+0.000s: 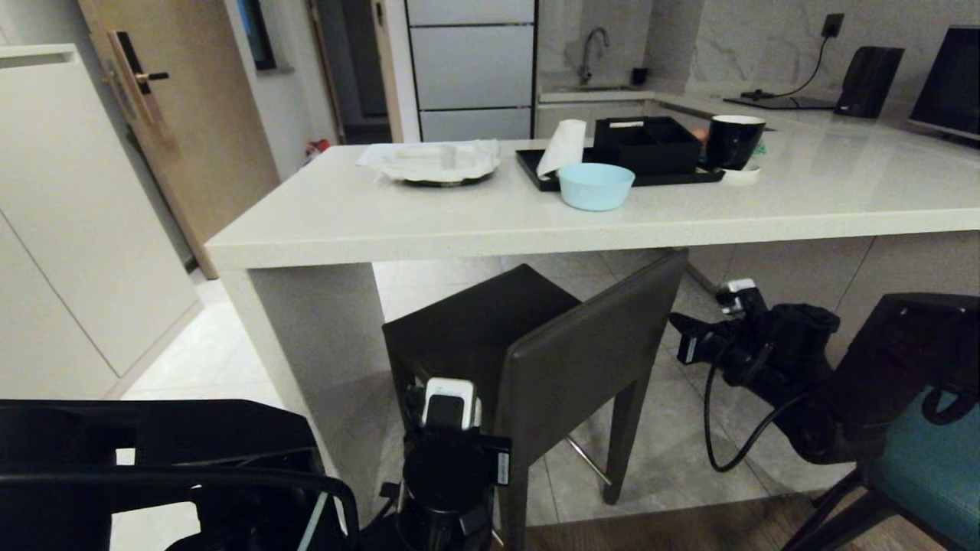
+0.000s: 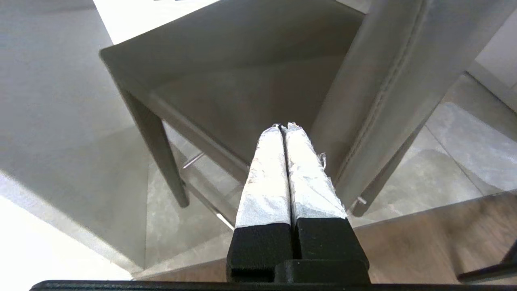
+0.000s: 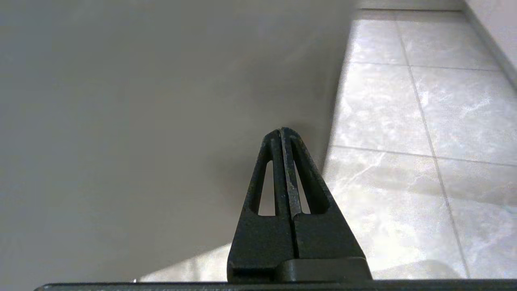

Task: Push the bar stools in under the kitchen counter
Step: Push the gray chair back under the dining table

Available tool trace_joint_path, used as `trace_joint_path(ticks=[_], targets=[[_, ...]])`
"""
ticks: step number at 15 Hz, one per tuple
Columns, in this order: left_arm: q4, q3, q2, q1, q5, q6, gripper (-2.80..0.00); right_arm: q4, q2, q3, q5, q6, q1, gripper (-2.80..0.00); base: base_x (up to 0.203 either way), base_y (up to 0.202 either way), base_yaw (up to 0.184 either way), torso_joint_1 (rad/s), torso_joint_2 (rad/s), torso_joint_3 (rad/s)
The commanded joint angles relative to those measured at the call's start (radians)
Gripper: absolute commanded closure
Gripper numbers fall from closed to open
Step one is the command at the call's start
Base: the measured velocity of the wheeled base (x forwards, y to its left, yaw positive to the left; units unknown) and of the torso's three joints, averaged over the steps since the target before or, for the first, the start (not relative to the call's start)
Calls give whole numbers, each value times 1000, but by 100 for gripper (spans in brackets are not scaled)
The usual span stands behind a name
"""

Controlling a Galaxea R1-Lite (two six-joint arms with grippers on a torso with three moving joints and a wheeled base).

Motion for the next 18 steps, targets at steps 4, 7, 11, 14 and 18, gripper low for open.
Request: trace_joint_path(ticks=[4,7,11,14,18], targets=[[-7,-24,17,-6,5,-19,0,167,29,-275,11,1,-28,0,0,0,0,0,0,0],[55,-117,37,-10,5,-18,0,331,94,-501,37,1,-32,0,0,0,0,0,0,0],[104,-189,85,-13,11,-22,0,441,223,-674,98,1,-38,0,0,0,0,-7,0,4],[104,-173,91,-19,13,-38,0,437,249,-681,108,0,-65,0,0,0,0,0,0,0],[106,-173,91,-20,14,-38,0,445,253,-712,150,0,-101,0,0,0,0,0,0,0]])
